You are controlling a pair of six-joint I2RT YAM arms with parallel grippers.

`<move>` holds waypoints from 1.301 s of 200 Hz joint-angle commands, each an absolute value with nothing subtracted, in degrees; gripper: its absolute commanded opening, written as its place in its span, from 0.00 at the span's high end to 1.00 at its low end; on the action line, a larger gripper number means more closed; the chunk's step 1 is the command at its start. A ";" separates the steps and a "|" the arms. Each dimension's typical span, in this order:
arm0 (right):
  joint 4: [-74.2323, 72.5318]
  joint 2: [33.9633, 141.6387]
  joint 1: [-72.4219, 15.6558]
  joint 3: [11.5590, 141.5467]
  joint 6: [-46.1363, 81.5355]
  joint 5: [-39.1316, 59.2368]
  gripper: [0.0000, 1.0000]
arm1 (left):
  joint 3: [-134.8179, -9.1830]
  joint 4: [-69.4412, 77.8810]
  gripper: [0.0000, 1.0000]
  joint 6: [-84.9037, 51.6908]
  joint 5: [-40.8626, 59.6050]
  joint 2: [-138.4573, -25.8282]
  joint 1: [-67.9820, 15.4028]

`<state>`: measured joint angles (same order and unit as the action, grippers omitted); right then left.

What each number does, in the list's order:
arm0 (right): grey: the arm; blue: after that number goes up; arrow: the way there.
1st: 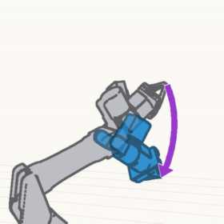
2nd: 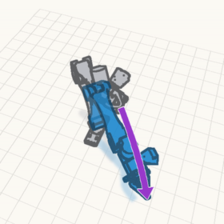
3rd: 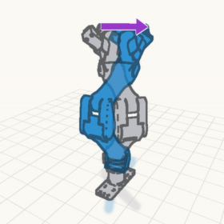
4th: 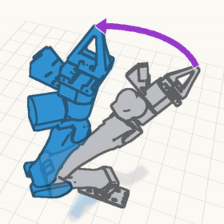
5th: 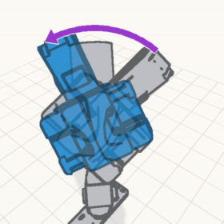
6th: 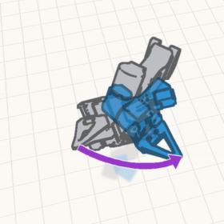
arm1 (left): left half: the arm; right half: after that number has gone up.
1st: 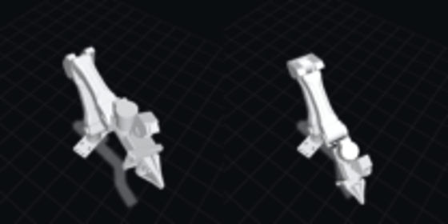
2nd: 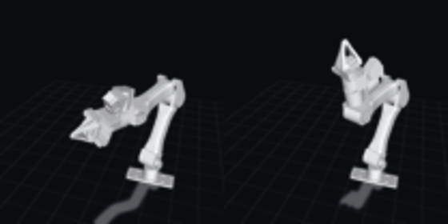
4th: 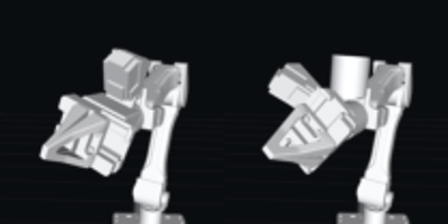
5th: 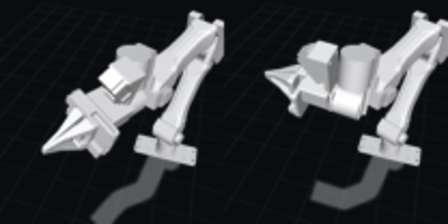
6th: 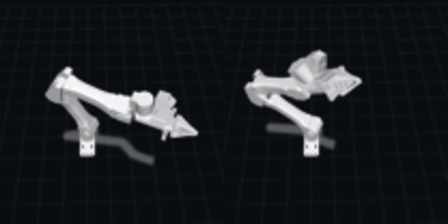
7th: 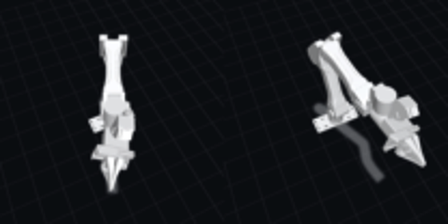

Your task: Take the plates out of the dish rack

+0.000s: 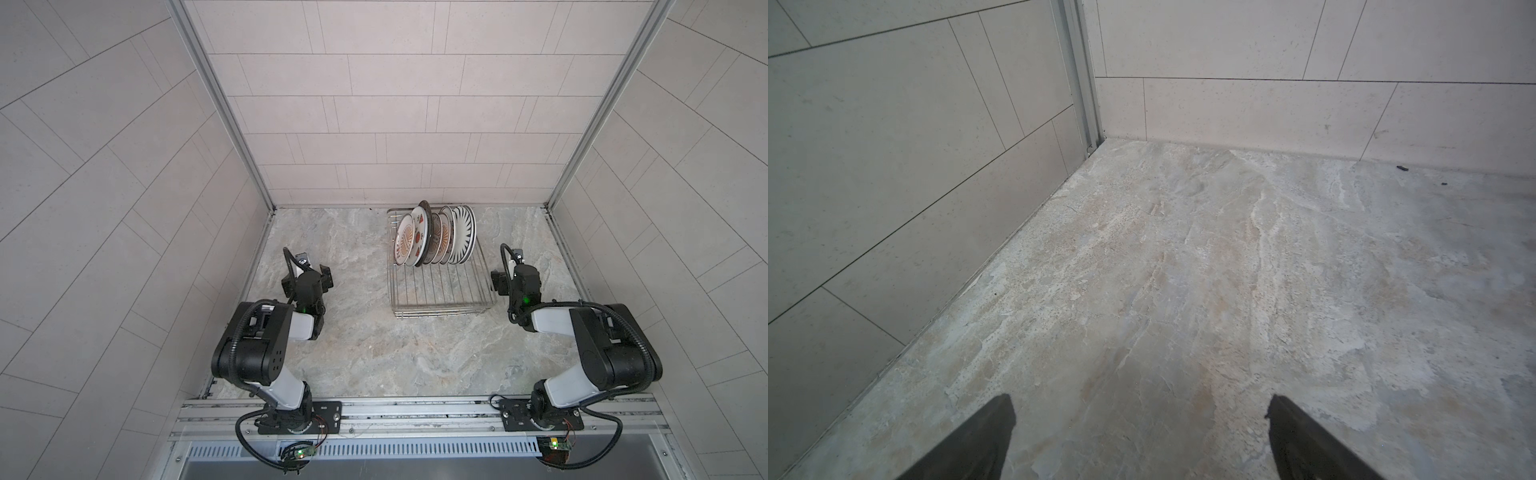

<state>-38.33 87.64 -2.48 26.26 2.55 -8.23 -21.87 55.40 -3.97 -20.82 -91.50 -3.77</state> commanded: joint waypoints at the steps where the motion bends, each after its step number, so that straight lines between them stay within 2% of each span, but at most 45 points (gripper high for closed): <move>1: -38.94 86.34 -2.46 26.08 2.55 -9.24 0.00 | -21.71 55.30 0.00 -3.07 -21.17 -91.06 -3.95; 63: -39.56 85.87 -2.46 25.77 3.04 -10.36 0.00 | -21.05 56.84 0.00 -2.72 -20.18 -90.94 -3.89; 90: -35.07 83.06 -3.06 26.94 2.63 -10.92 0.00 | -19.36 59.58 0.00 -1.67 -20.45 -90.08 -4.74; 118: -35.12 78.93 -3.19 25.24 2.68 -11.63 0.00 | -17.76 57.66 0.00 -1.43 -20.78 -84.29 -5.01; 149: -26.51 69.33 -3.25 25.91 3.49 -10.02 0.00 | -18.00 49.04 0.00 0.56 -20.68 -74.18 -7.01; 171: -19.57 61.17 -3.23 27.54 6.18 -7.72 0.00 | -18.39 43.69 0.00 -6.34 -19.72 -64.29 -7.56; 190: -8.48 54.31 -3.10 31.03 17.89 -10.16 0.00 | -17.93 40.90 0.00 -19.25 -19.02 -56.19 -7.48; 206: 3.86 50.12 -2.99 35.97 25.44 -9.19 0.00 | -18.41 37.40 0.00 -25.00 -12.03 -50.81 -7.47; 229: 14.18 46.11 -2.99 40.39 34.59 -4.94 0.00 | -18.48 34.19 0.00 -32.26 -2.48 -45.68 -7.53; 249: 10.22 43.43 -2.99 38.82 32.11 7.98 0.00 | -14.77 41.43 0.00 -36.23 1.49 -44.90 -7.48; 260: 8.66 42.44 -2.99 37.78 34.72 10.19 0.00 | -13.11 45.06 0.00 -38.36 1.65 -45.04 -7.47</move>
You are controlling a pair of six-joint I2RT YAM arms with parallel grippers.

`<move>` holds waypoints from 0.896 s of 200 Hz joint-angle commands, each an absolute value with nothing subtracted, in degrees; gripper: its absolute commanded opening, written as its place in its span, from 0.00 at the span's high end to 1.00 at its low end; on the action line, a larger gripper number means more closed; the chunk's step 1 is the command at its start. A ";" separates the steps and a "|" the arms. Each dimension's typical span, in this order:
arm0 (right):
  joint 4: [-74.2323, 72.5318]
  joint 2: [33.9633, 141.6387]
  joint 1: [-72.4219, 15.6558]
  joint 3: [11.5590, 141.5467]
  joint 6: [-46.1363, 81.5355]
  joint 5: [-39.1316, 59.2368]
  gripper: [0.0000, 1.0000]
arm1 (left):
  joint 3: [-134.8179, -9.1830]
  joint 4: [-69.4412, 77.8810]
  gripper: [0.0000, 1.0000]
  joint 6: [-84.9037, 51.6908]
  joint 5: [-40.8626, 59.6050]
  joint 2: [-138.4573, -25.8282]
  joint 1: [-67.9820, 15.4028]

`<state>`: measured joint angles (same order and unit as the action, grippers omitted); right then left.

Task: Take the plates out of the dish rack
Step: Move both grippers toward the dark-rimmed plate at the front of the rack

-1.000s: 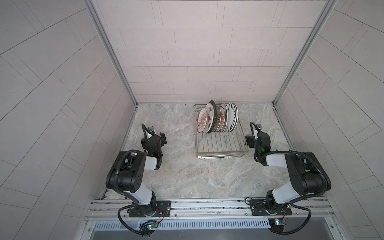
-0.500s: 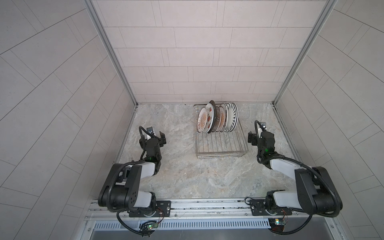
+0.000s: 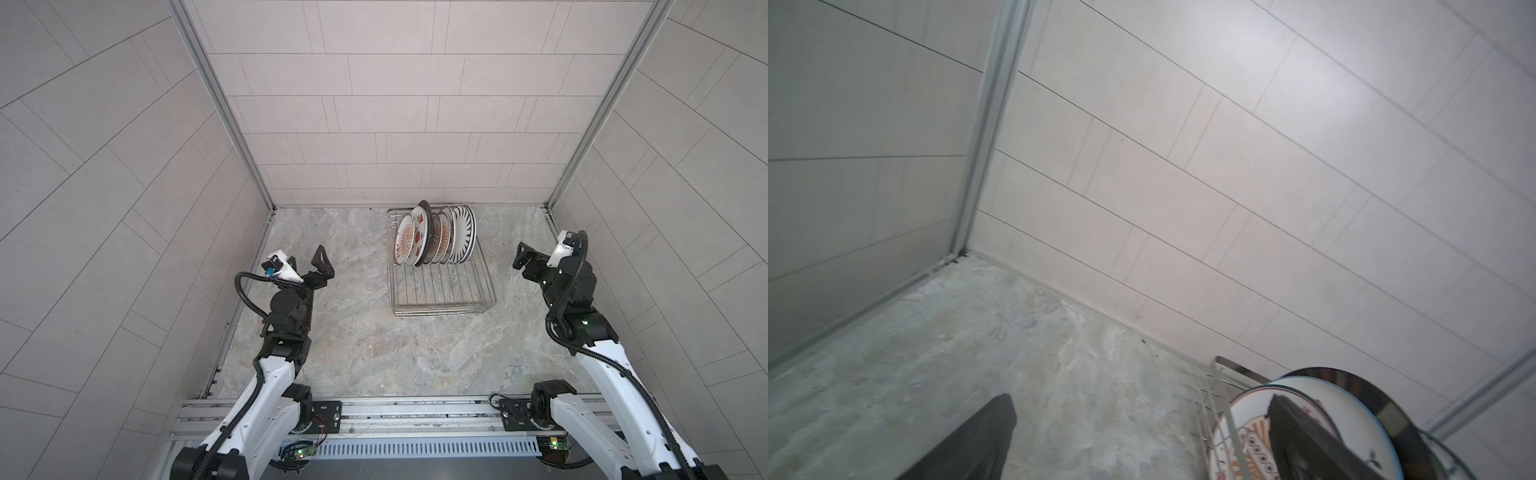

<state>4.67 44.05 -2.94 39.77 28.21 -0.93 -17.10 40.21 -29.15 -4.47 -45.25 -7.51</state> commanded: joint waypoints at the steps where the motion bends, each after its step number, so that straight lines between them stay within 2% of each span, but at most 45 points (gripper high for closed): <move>1: 8.66 42.44 -2.99 37.78 34.72 10.19 0.00 | -13.06 45.16 0.00 -38.74 1.61 -45.07 -7.47; 16: 4.02 42.32 -2.99 36.35 37.96 13.41 0.00 | -11.87 48.01 0.00 -46.33 1.05 -46.15 -7.44; 31: 0.17 43.97 -3.16 36.96 38.75 18.69 0.00 | -12.52 53.05 0.00 -47.20 4.09 -48.80 -7.47; 55: 4.10 48.67 -4.31 42.73 37.09 20.11 0.00 | -22.19 38.51 0.00 -46.30 12.54 -51.42 -7.52; 82: 9.37 54.35 -11.55 49.95 31.89 7.41 0.00 | -27.01 31.83 0.00 -46.96 13.92 -54.14 -7.94; 112: 13.35 63.66 -18.28 59.82 27.10 3.99 0.00 | -31.43 30.56 0.00 -44.68 16.00 -58.16 -10.37; 126: 14.99 67.49 -20.38 64.01 26.55 2.36 0.00 | -33.86 27.08 0.00 -44.00 12.94 -59.69 -12.75; 142: 18.51 71.31 -23.41 69.52 26.59 -3.99 0.01 | -35.67 26.00 0.00 -41.84 9.77 -61.18 -15.62; 163: 22.53 76.60 -28.16 76.38 25.50 -13.87 0.06 | -37.05 27.56 0.00 -39.82 10.33 -63.09 -17.74; 170: 23.95 78.63 -29.19 78.87 25.32 -15.59 0.12 | -37.54 27.97 0.00 -40.07 10.71 -63.75 -18.16; 179: 26.44 81.23 -30.23 82.38 25.56 -16.94 0.13 | -37.76 28.65 0.00 -41.07 10.45 -64.60 -18.76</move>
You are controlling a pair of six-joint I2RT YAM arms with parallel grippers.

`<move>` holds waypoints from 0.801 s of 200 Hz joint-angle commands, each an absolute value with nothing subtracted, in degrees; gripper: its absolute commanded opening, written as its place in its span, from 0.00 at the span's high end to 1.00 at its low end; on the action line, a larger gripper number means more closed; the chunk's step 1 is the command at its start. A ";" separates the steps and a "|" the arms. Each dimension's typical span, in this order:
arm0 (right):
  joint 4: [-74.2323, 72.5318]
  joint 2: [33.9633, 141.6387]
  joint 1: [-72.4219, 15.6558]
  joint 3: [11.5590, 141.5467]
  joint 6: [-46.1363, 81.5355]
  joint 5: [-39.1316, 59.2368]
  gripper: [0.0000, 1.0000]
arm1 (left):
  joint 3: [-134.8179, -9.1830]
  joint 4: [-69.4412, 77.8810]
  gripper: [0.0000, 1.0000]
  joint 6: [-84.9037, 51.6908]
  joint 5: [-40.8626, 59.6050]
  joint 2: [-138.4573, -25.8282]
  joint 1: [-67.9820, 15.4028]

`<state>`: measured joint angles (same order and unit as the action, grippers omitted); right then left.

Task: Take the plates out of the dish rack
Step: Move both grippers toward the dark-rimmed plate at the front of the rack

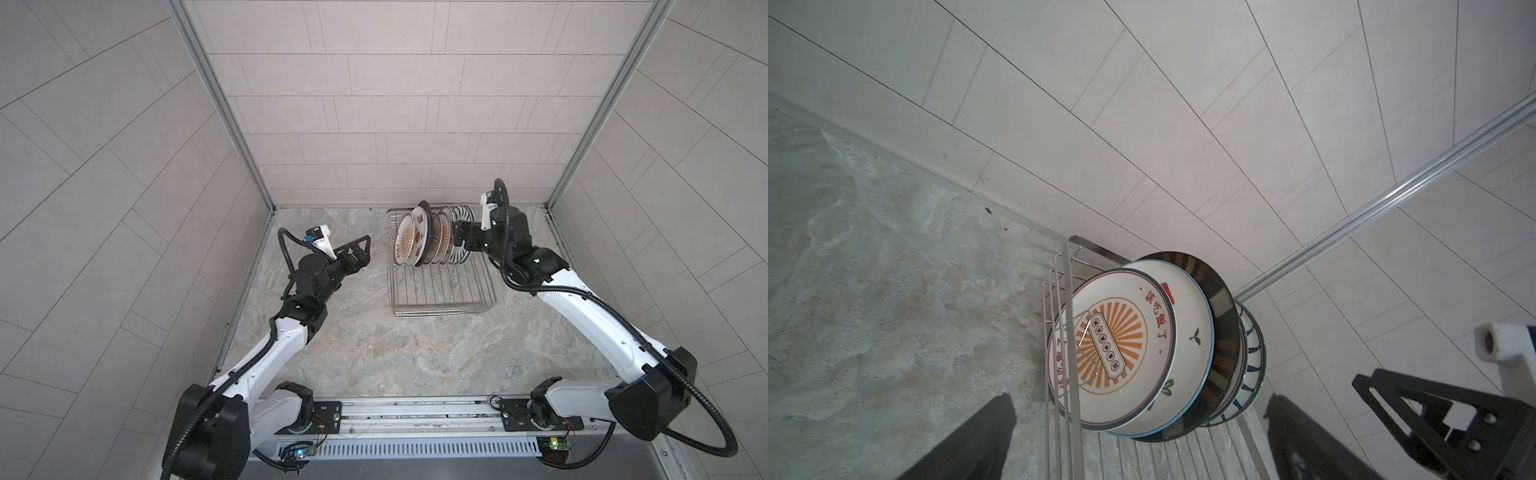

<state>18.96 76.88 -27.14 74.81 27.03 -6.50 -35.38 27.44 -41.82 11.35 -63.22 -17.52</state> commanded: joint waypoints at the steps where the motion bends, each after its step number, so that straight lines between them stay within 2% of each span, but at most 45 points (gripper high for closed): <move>1: 26.71 81.48 -30.36 82.76 25.57 -17.08 0.13 | -37.78 28.78 0.00 -41.15 10.32 -64.69 -18.83; 29: 31.56 90.40 -33.31 93.13 24.69 -19.93 0.21 | -37.86 32.29 0.00 -43.96 11.21 -67.88 -19.96; 49: 36.03 97.22 -34.70 101.31 23.98 -21.00 0.31 | -38.22 34.70 0.00 -45.80 12.33 -69.96 -20.47; 71: 40.56 104.03 -35.07 109.40 23.94 -20.38 0.34 | -40.20 34.24 0.00 -46.37 12.11 -70.31 -21.42; 96: 44.97 110.00 -35.24 116.71 24.10 -21.44 0.46 | -42.42 32.07 0.00 -45.20 12.11 -71.12 -22.17; 122: 47.57 113.45 -35.07 120.04 24.37 -24.91 0.51 | -41.57 34.67 0.00 -46.36 11.84 -72.39 -22.69; 160: 49.13 117.18 -34.85 123.18 23.77 -25.11 0.56 | -41.05 35.95 0.00 -46.33 11.88 -72.60 -23.38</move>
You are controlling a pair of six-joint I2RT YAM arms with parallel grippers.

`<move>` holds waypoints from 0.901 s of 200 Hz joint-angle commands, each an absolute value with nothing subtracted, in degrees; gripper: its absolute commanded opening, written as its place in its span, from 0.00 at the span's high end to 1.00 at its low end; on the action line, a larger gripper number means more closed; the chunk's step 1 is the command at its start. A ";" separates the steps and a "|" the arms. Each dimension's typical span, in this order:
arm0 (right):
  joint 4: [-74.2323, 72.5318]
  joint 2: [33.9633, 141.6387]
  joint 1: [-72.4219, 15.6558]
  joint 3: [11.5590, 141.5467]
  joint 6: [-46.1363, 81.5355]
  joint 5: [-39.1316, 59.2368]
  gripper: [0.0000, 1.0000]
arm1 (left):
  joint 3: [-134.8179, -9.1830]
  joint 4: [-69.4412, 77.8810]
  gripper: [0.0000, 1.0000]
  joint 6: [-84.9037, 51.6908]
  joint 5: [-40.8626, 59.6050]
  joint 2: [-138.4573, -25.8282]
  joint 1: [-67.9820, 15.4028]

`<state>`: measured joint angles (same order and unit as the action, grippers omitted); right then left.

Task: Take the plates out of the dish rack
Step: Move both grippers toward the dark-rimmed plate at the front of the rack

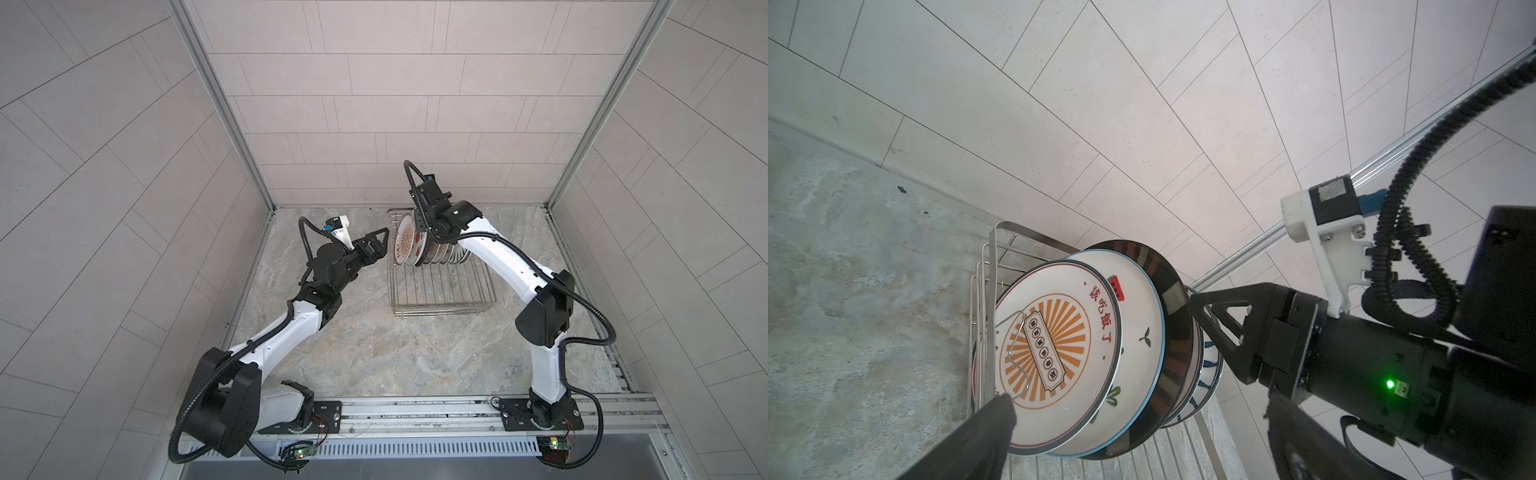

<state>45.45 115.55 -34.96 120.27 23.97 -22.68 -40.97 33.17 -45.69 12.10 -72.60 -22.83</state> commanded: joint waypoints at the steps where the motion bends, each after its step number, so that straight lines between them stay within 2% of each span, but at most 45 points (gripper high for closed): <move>1: 49.31 117.40 -34.82 123.41 23.85 -25.13 0.58 | -41.04 35.99 0.00 -46.32 11.87 -72.64 -23.38; 34: 50.28 119.52 -33.87 124.72 24.34 -25.24 0.67 | -40.96 38.24 0.00 -47.55 12.94 -74.34 -23.48; 70: 50.74 121.99 -33.23 126.98 24.08 -24.41 0.69 | -41.51 40.11 0.00 -48.35 14.10 -76.58 -23.82; 113: 53.89 126.19 -33.13 131.92 24.09 -26.78 0.79 | -42.05 39.67 0.00 -48.38 12.60 -78.43 -23.85; 180: 53.70 128.43 -31.99 132.87 24.63 -23.86 0.79 | -41.35 41.35 0.00 -48.83 10.96 -79.10 -23.91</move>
